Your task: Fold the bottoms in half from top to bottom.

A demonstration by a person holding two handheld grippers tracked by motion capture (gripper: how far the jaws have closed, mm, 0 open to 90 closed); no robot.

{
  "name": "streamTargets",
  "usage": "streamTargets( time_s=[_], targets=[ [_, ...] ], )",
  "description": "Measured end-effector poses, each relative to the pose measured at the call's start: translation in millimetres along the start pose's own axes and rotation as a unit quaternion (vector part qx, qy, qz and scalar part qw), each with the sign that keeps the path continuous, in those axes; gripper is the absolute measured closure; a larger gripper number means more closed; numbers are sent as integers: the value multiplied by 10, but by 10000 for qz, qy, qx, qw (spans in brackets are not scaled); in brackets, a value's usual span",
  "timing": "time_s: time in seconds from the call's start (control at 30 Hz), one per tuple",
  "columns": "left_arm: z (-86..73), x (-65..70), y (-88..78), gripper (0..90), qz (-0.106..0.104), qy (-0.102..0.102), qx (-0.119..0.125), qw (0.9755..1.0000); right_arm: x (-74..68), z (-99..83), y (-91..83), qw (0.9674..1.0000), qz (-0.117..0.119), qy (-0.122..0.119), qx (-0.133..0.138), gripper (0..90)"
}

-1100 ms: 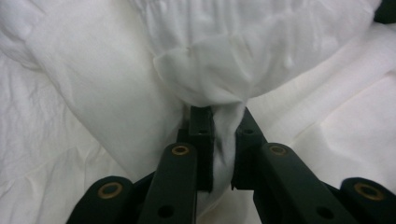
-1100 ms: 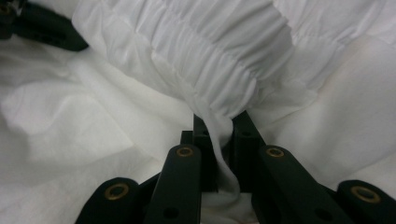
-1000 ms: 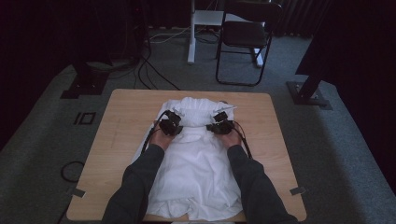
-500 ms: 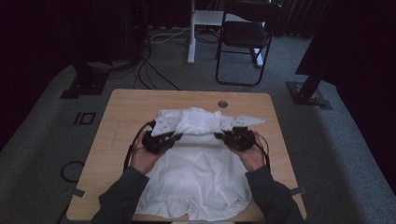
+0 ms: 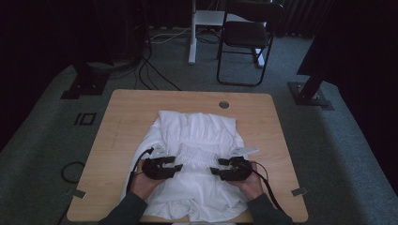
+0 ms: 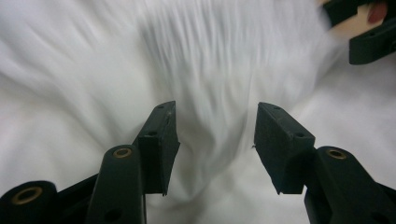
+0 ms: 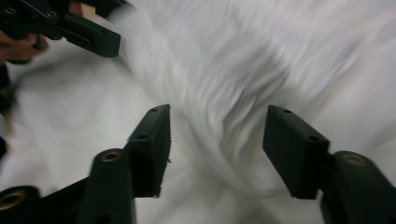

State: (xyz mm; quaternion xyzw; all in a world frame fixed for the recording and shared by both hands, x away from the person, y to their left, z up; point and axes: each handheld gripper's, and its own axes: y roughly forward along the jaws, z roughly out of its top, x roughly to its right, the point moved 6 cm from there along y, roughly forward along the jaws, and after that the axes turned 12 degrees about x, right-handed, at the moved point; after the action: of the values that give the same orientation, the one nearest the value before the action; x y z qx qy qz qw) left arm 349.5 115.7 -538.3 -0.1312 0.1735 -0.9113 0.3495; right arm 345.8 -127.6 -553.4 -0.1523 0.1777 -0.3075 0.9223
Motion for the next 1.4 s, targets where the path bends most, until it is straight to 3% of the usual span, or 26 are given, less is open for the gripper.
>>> streamTargets(
  time_s=[0.03, 0.07, 0.1, 0.17, 0.23, 0.33, 0.47, 0.6, 0.63, 0.67, 0.77, 0.9, 1.0, 1.13, 1.17, 1.2, 1.23, 1.3, 1.4],
  targets=[
    [69, -32, -27, 506, 69, -1, 85, 9999, 31, 85, -71, 9997, -13, 40, 257, 398],
    [117, -69, -31, 606, 120, 7, 72, 9999, 86, 142, -110, 9989, -108, 104, 436, 411],
    [143, -114, -6, 776, 160, -3, -11, 9999, 167, 181, -122, 9980, -264, 192, 549, 452],
    [117, -181, 128, 900, 257, -26, -284, 9993, 368, 160, -65, 9965, -589, 465, 355, 618],
    [-1, -233, 317, 900, 374, -77, -702, 9968, 551, 43, 82, 9951, -829, 524, -93, 709],
    [-172, -273, 543, 900, 369, -196, -1076, 9933, 733, -112, 305, 9919, -1006, 547, -543, 738],
    [-182, -277, 678, 874, 406, -444, -1025, 9929, 900, -33, 430, 9897, -1216, 398, -638, 751],
    [-117, -306, 804, 852, 546, -463, -1023, 9922, 1026, 52, 509, 9874, -1367, 253, -751, 739],
    [-85, -325, 831, 832, 586, -514, -1000, 9919, 1117, 131, 563, 9866, -1418, 135, -797, 706],
    [-45, -347, 845, 810, 594, -535, -957, 9922, 1138, 186, 562, 9875, -1414, 130, -686, 696],
    [70, -397, 862, 775, 605, -629, -756, 9933, 1122, 364, 522, 9929, -1147, 239, -217, 668],
    [105, -359, 870, 772, 462, -494, -706, 9952, 1063, 378, 541, 9972, -672, 228, -227, 664],
    [102, -232, 787, 777, 179, -380, -514, 9978, 923, 374, 458, 9995, -276, 132, -6, 664],
    [75, -68, 629, 764, -139, -152, -329, 9992, 694, 368, 239, 9992, 292, -53, 250, 632],
    [75, -68, 629, 762, -139, -152, -329, 9992, 694, 368, 239, 9992, 292, -53, 250, 632],
    [28, 19, 574, 762, -298, 20, -335, 9990, 639, 367, 181, 9986, 443, -73, 292, 624],
    [-8, 54, 556, 751, -346, 125, -399, 9985, 541, 366, 75, 9965, 743, -180, 331, 605],
    [-72, 106, 538, 743, -434, 218, -492, 9976, 504, 394, -21, 9960, 691, -353, 449, 598],
    [-144, 134, 528, 729, -536, 316, -630, 9961, 536, 463, -84, 9962, 515, -303, 630, 597]
  ],
)
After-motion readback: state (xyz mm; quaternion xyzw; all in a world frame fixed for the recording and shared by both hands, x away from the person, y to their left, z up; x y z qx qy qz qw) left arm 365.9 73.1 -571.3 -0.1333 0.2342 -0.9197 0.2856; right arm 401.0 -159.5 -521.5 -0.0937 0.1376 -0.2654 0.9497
